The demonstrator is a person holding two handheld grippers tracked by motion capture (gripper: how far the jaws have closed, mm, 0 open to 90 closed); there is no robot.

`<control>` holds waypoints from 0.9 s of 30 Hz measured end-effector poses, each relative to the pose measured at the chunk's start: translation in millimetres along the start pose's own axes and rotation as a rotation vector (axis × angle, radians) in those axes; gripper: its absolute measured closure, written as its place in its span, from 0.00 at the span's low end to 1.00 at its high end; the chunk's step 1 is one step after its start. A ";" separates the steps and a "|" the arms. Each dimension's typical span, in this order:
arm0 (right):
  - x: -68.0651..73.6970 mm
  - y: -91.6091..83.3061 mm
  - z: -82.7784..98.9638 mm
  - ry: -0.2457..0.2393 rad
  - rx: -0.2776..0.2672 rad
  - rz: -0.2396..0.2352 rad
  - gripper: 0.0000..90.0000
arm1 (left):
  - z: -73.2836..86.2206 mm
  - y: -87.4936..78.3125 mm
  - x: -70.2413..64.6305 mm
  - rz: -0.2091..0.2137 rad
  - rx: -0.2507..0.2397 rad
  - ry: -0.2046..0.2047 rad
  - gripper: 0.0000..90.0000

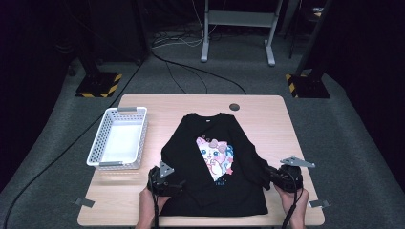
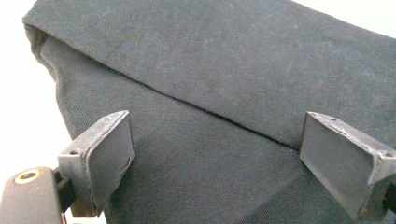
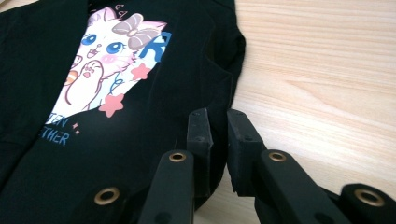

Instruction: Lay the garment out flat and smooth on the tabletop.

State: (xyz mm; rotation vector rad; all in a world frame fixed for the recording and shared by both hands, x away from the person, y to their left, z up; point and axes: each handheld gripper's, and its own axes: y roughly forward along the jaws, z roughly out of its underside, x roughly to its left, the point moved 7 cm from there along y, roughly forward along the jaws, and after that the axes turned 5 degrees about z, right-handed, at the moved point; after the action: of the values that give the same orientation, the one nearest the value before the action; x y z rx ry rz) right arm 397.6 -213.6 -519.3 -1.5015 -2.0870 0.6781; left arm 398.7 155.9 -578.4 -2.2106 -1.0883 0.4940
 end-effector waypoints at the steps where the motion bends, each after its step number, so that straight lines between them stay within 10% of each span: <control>1: -1.3 -0.2 0.4 0.001 0.000 0.002 0.90 | 0.0 0.0 0.0 0.000 0.000 0.000 0.11; 27: -39.9 -1.4 17.5 0.063 0.026 0.085 0.90 | 0.0 0.0 0.0 0.000 0.000 0.000 0.11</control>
State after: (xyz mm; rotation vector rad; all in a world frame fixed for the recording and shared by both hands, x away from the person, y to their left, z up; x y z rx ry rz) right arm 396.8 -254.1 -535.4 -1.5845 -1.9693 0.6773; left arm 398.7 155.9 -578.4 -2.2106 -1.0878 0.4944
